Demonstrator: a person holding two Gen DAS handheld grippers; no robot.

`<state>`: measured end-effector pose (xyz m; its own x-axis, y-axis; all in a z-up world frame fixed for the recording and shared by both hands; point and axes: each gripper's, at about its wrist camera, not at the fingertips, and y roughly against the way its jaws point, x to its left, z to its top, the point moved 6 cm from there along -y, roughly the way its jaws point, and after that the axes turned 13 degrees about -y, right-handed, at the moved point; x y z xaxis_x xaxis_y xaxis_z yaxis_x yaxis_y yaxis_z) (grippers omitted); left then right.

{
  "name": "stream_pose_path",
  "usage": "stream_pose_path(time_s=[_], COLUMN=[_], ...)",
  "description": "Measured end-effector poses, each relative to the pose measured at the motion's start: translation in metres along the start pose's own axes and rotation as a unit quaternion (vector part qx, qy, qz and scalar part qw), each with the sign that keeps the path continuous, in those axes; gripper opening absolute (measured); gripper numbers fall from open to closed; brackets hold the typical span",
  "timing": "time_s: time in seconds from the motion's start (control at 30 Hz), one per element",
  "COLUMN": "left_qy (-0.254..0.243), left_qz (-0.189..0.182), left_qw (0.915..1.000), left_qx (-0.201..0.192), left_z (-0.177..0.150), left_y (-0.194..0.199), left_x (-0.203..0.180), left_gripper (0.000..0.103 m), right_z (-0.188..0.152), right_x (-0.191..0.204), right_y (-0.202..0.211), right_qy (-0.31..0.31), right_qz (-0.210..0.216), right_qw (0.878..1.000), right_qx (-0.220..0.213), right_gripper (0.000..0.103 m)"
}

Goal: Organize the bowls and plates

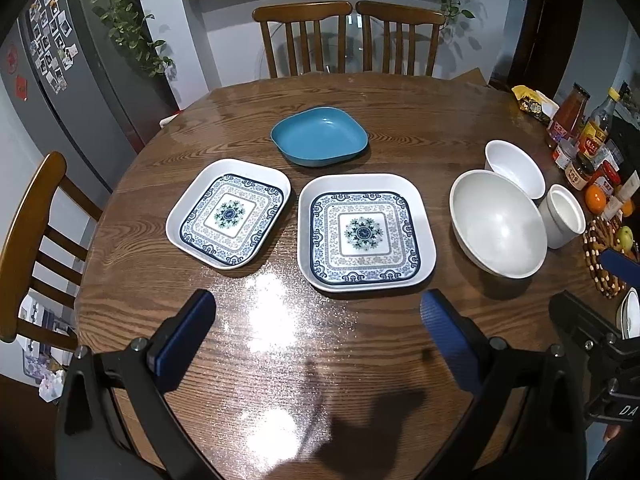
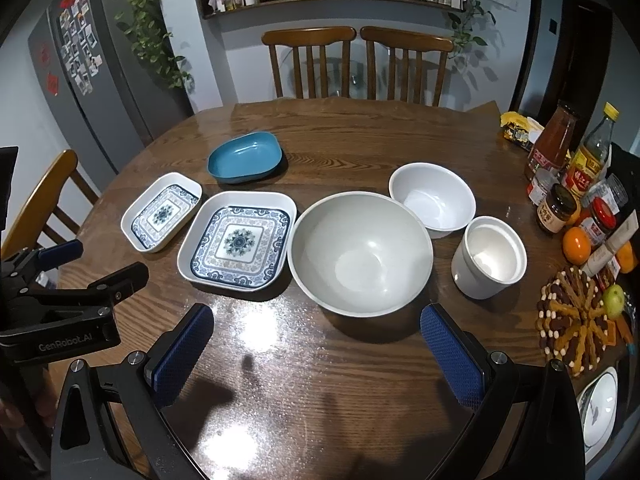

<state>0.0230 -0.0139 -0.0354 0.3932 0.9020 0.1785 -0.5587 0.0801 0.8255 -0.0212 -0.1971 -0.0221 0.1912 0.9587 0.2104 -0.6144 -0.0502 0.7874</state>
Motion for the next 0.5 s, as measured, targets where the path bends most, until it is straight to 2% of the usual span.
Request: stream_pose_path(time_s=[0.5], left_qy=[0.005], left_qz=[-0.002], left_qw=[1.0], left_qx=[-0.002], left_z=[-0.001], left_y=[-0.0008], left_x=[0.0013], left_gripper=[0.102], right_z=[-0.0017], right_x=[0.0015], right_y=[-0.0001], right_qy=[0.002], right_qz=[0.001], right_qw=[1.0], right_qx=[-0.001], right_gripper=[0.103])
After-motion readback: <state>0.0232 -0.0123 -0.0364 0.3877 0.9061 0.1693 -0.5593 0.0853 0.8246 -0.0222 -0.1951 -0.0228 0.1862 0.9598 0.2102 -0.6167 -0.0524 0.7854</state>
